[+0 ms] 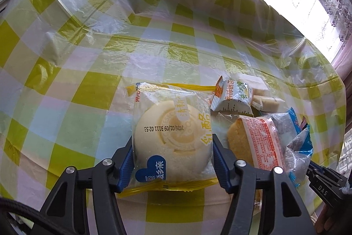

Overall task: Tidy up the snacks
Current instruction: 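Grasp the round bun packet with the left tool while the right tool grasps a small white packet, then carry the bun packet and small white packet over the white box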

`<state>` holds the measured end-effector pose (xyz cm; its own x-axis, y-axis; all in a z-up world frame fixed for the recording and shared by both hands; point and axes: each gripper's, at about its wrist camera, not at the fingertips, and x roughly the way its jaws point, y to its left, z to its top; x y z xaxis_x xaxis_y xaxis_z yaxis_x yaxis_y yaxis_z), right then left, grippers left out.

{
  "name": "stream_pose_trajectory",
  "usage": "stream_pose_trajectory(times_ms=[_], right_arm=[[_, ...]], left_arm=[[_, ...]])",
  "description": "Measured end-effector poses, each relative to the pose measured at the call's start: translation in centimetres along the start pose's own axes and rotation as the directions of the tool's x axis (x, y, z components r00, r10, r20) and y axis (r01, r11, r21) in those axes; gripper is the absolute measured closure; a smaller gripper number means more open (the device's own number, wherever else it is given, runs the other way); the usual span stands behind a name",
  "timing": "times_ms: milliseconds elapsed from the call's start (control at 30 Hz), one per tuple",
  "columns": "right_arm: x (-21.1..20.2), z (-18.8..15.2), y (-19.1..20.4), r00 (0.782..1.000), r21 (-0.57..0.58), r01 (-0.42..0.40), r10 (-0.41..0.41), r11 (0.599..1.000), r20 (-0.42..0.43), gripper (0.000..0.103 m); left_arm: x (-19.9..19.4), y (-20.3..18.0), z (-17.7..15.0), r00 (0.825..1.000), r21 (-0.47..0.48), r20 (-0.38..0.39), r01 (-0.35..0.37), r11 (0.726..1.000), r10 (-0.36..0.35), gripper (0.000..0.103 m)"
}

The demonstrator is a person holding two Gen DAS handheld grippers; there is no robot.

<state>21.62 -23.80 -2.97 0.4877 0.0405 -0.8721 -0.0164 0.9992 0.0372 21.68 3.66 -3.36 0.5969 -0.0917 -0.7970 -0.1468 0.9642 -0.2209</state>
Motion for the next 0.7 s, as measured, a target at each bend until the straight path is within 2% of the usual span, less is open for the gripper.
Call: stream_pose_trajectory(times_ms=[300,700], right_arm=[[-1.6,-0.8,-1.2,1.000,0.022,0.019,-0.020,1.000,0.020,0.080],[-5.1,-2.4,-3.3,0.998,0.068,0.018,-0.022,0.998,0.061,0.080]], left_arm=[[-2.5,0.0,-0.5,0.999,-0.012,0.029,-0.026,1.000,0.026,0.041],[-7.2,-2.0,-1.7,0.996,0.016,0.092,0.016,1.000,-0.018,0.041]])
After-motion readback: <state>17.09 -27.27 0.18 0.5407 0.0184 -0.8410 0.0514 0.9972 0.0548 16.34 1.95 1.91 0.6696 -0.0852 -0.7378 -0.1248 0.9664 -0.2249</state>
